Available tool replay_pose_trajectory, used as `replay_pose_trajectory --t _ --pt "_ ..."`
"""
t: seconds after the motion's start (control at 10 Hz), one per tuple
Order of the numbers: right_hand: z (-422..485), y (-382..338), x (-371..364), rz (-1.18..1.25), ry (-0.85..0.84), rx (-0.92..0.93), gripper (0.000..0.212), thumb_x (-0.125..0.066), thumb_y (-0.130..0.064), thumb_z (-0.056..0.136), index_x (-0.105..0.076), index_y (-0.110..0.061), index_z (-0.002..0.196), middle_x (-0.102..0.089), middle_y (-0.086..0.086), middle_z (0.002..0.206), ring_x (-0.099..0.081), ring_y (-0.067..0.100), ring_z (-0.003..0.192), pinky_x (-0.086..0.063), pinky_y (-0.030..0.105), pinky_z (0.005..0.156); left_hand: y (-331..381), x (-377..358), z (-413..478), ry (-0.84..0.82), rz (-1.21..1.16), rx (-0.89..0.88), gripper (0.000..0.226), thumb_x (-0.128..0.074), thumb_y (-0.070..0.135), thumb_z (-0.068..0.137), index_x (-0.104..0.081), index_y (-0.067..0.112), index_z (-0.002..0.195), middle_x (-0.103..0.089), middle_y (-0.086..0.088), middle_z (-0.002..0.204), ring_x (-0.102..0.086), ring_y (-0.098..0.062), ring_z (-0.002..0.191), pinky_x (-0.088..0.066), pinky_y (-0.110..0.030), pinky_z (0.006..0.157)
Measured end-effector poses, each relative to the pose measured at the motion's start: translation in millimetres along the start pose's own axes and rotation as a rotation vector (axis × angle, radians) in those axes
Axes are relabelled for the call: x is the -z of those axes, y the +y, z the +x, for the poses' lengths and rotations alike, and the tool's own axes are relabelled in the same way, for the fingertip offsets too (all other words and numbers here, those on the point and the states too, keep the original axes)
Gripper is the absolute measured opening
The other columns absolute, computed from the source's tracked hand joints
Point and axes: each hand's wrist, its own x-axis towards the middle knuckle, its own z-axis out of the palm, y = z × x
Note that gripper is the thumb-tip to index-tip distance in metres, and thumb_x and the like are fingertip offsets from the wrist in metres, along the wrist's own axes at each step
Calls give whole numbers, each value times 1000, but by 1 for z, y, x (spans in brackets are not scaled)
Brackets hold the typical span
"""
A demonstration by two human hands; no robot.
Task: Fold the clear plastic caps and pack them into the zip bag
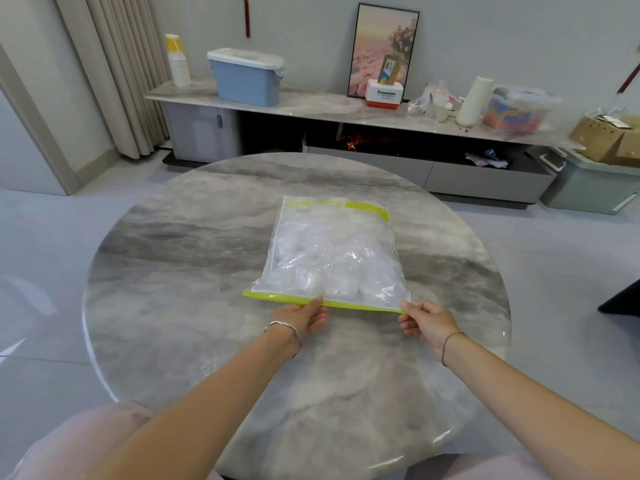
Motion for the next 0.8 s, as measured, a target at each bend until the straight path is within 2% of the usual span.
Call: replay_pose_trajectory --t 0.1,0.2,0.3,0.4,0.5,0.7,0.8 --pt "9 -1 12 10 32 -12 22 -61 -7 91 -51 -4 72 -58 12 60 -50 5 32 -45 16 37 18 18 2 82 -20 -41 23 -65 9 86 -57 0 67 -60 0 44 -57 -4 38 -50 -12 45" --pt "14 0 26 8 59 -26 20 -62 -7 90 -53 -3 72 -59 9 53 -50 5 32 -44 15 36 36 43 4 162 -72 -75 22 -65 8 86 -56 -1 68 -61 -3 47 -59 -4 39 -50 -13 44" --pt "13 1 29 -35 25 -31 19 -62 -6 90 -54 0 73 -57 15 62 -50 6 32 -45 15 36 40 62 7 166 -15 -80 21 -68 12 84 -59 -1 71 -65 -6 57 -62 -6 44 -52 -13 48" --pt "11 4 25 -79 -26 -55 21 -62 -6 89 -54 0 71 -59 12 56 -51 7 33 -45 16 36 37 73 8 178 34 -46 20 -68 12 85 -59 -1 72 -61 -10 65 -59 -6 40 -50 -14 43" --pt "7 6 19 -147 -88 -80 21 -62 -7 90 -54 0 72 -61 14 61 -54 8 36 -48 18 39 39 84 3 186 134 -2 18 -65 10 87 -58 0 74 -59 -9 64 -57 -8 36 -49 -17 38" --pt "-1 11 13 -234 -210 -205 14 -54 -11 96 -53 -4 84 -62 15 70 -58 14 41 -51 22 42 49 92 -11 203 309 44 18 -60 9 90 -55 1 75 -55 -10 67 -52 -13 30 -49 -22 36" --pt "-7 4 20 -397 -108 -67 16 -55 -18 95 -51 -6 105 -58 12 84 -58 19 55 -45 25 49 52 94 -25 248 451 -13 18 -60 16 89 -56 3 75 -53 -8 64 -48 -19 42 -43 -25 48"
